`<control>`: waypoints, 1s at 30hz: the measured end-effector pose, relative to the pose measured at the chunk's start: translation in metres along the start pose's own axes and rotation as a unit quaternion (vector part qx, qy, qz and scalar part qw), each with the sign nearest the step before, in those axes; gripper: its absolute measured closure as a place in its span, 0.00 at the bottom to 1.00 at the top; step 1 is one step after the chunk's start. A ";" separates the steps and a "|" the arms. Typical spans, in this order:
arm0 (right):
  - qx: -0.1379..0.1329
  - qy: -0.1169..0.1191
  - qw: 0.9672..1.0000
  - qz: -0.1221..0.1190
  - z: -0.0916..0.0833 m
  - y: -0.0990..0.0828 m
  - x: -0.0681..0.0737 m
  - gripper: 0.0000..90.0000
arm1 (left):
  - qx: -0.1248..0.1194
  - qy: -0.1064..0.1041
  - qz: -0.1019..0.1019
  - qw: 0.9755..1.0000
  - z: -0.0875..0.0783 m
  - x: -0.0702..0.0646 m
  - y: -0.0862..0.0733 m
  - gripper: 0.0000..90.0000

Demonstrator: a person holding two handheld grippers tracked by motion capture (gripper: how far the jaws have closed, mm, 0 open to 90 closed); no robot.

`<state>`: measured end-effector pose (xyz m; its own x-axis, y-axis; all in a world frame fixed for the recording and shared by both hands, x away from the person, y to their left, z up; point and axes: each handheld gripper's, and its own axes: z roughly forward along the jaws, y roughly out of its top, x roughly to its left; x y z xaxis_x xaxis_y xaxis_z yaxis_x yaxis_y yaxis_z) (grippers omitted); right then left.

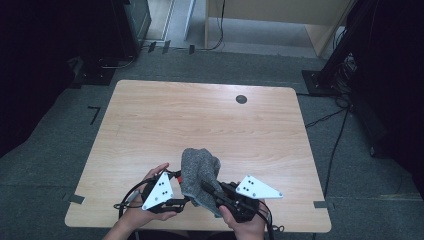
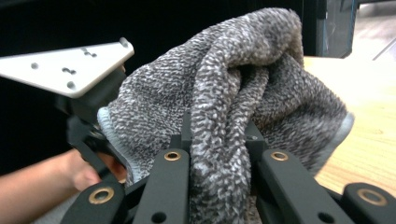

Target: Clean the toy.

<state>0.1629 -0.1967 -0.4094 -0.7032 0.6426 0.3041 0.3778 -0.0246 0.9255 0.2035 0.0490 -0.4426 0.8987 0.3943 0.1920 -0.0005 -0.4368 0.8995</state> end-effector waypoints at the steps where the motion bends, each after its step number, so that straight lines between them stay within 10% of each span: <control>1: 0.001 -0.004 1.000 0.006 0.001 -0.002 -0.003 0.88 | 0.002 0.001 0.003 1.000 0.000 0.000 0.000 0.38; 6: 0.039 -0.072 0.996 0.020 0.004 -0.013 -0.030 0.88 | 0.003 0.012 0.002 1.000 0.000 0.002 -0.002 0.38; 14: -0.008 0.013 1.000 0.004 -0.002 0.001 -0.006 0.88 | 0.012 0.013 0.005 1.000 0.004 0.001 -0.005 0.38; 18: 0.008 0.006 1.000 0.017 0.004 -0.006 -0.011 0.88 | 0.008 0.010 0.007 1.000 0.002 0.000 -0.003 0.38; 23: 0.038 -0.059 0.997 0.020 0.003 -0.012 -0.034 0.88 | 0.000 0.008 -0.003 1.000 -0.001 0.005 -0.003 0.38; 30: -0.009 0.008 1.000 -0.008 -0.003 0.001 -0.008 0.88 | 0.013 0.012 0.003 1.000 0.003 0.002 -0.005 0.38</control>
<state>0.1675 -0.2041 -0.4104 -0.7195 0.6301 0.2920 0.3550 -0.0277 0.9344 0.2066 0.0489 -0.4477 0.8883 0.4100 0.2070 0.0054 -0.4599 0.8879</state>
